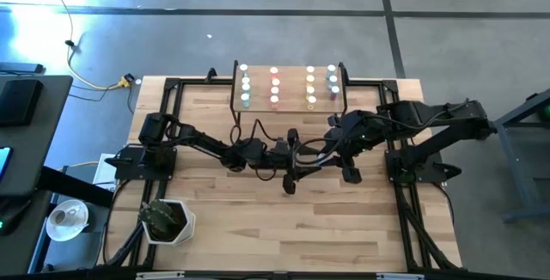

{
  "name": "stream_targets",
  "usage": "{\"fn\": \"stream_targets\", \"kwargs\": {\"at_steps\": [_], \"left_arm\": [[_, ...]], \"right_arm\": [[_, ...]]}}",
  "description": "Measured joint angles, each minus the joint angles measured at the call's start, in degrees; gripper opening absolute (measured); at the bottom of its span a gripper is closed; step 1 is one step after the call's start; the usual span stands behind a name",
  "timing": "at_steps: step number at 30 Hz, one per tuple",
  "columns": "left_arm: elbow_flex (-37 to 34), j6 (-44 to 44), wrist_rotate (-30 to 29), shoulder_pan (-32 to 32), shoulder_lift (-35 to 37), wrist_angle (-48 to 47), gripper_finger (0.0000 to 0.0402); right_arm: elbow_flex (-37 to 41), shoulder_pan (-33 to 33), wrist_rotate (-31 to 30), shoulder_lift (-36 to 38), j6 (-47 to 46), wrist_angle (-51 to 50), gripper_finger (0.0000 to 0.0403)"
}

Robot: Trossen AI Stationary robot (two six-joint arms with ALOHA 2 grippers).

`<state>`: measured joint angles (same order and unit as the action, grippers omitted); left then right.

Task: Pick and place medicine bottles onto shelf by color
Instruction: Align the blue pill bottle with the blue pill bottle

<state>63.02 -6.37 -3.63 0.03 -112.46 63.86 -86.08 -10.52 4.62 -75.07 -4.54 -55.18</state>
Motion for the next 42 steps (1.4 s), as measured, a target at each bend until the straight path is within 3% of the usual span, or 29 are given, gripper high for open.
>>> {"fn": "stream_targets", "kwargs": {"at_steps": [9,19,26,33,42], "left_arm": [[0.04,0.06,0.01,0.69,0.02,-1.7,0.0223],[0.02,-2.41,3.35,3.18,0.0,-4.13,0.0223],[-0.4,-1.8,4.46,5.07,1.47,-5.65,0.0223],[-0.85,3.0,4.22,7.2,9.24,-21.92,0.0223],[-0.8,9.48,3.25,8.18,22.77,-40.27,0.0223]], "right_arm": [[-0.12,0.0,-1.03,0.5,-0.34,-0.75,0.0099],[-6.32,-0.04,-6.18,0.68,-2.55,-7.85,0.0099],[-11.47,0.02,-15.32,0.66,-2.3,-12.1,0.0099],[-16.12,0.76,-24.41,0.93,0.79,-16.33,0.0099],[-16.28,7.34,-28.05,3.17,5.01,-17.91,0.0099]]}}
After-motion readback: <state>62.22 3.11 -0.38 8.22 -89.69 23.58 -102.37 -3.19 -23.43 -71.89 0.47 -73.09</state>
